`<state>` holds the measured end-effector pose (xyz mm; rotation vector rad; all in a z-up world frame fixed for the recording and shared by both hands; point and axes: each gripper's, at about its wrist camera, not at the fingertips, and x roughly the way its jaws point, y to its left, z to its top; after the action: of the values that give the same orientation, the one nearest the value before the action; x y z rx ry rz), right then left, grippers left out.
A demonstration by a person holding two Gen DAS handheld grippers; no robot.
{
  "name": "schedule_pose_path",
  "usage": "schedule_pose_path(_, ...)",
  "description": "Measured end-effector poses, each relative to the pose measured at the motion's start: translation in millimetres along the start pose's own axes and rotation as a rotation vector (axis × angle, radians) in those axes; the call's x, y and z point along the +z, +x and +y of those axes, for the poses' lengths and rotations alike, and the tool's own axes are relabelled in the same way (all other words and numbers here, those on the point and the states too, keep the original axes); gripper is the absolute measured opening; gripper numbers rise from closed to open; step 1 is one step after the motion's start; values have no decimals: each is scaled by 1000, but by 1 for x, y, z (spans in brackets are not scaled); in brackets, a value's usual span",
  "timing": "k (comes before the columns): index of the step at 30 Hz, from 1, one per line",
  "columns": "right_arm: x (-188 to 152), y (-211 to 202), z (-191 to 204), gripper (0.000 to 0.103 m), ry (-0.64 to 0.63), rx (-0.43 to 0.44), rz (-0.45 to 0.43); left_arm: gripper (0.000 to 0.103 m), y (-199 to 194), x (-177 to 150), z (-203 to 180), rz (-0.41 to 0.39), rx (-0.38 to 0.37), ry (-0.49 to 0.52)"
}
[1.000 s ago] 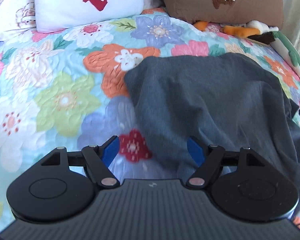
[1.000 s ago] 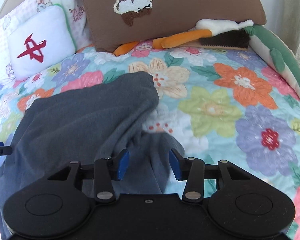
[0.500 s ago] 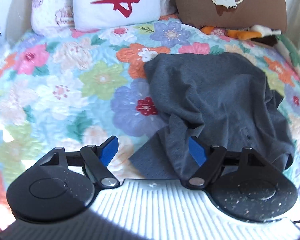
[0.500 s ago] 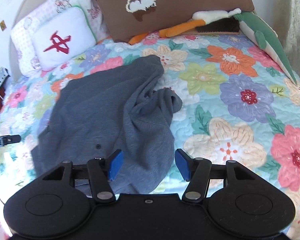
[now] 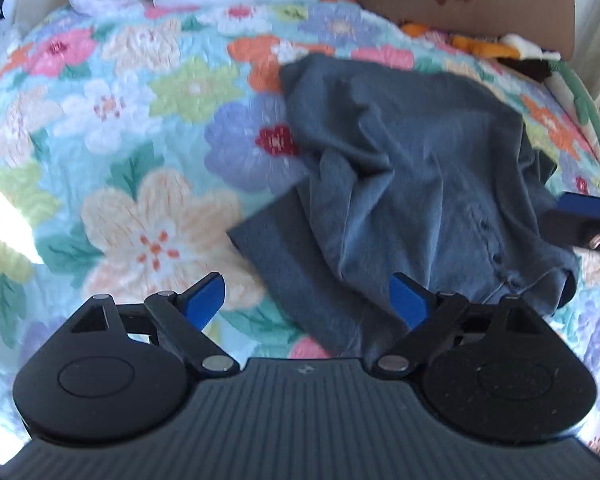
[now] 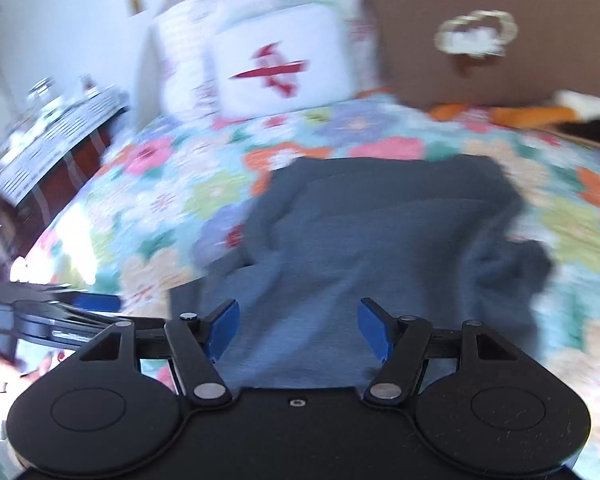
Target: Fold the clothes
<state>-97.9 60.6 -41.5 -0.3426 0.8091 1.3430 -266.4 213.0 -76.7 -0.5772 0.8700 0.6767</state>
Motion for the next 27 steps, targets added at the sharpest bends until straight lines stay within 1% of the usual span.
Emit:
schedule_pose_path(2, -17, 16, 13, 70, -25, 62, 36, 90, 11, -7, 5, 34, -3, -24)
schedule_pose_path(4, -35, 27, 20, 70, -53, 90, 70, 90, 19, -13, 12, 60, -13, -52)
schedule_pose_path(6, -48, 35, 22, 70, -82, 73, 90, 90, 28, -17, 19, 90, -8, -86)
schedule_pose_path(8, -54, 39, 18, 70, -90, 67, 108, 90, 37, -20, 24, 111, -7, -117)
schedule_pose_path(10, -53, 39, 13, 70, -73, 66, 98, 90, 42, -21, 24, 102, -12, -121)
schedule_pose_path(11, -51, 38, 11, 70, -67, 67, 89, 89, 43, -20, 21, 96, -13, -101)
schedule_pose_path(12, -49, 38, 11, 70, -63, 70, 78, 85, 44, -19, 17, 84, -4, -63)
schedule_pose_path(14, -45, 38, 10, 70, -60, 71, 57, 49, 43, -17, 8, 48, 27, 15)
schedule_pose_path(15, -44, 38, 10, 70, -65, 66, 53, 40, 42, -16, 5, 27, 41, 54)
schedule_pose_path(16, -44, 38, 10, 70, -71, 58, 54, 10, 40, -14, 3, 10, 53, 73)
schedule_pose_path(17, -45, 39, 10, 70, -74, 50, 57, 0, 37, -12, 2, -3, 62, 76)
schedule_pose_path(18, -46, 39, 9, 70, -76, 44, 62, 0, 34, -10, 2, -16, 71, 79)
schedule_pose_path(19, -47, 40, 10, 70, -78, 39, 68, 0, 25, -8, 0, -39, 105, 91)
schedule_pose_path(20, -49, 40, 10, 70, -82, 33, 75, 0, 13, -6, -3, -70, 159, 110)
schedule_pose_path(21, -50, 41, 11, 70, -88, 27, 85, 0, -3, -5, -7, -118, 204, 137)
schedule_pose_path(23, -51, 39, 11, 70, -91, 23, 103, 0, -40, -4, -14, -239, 277, 203)
schedule_pose_path(24, -51, 36, 10, 70, -84, 26, 105, 0, -56, -2, -14, -280, 294, 207)
schedule_pose_path(25, -51, 35, 10, 70, -79, 32, 111, 0, -66, -1, -12, -289, 294, 180)
schedule_pose_path(26, -51, 34, 10, 70, -79, 39, 118, 0, -71, -1, -10, -275, 289, 146)
schedule_pose_path(27, -51, 33, 11, 70, -82, 45, 122, 0, -68, -4, -6, -237, 284, 120)
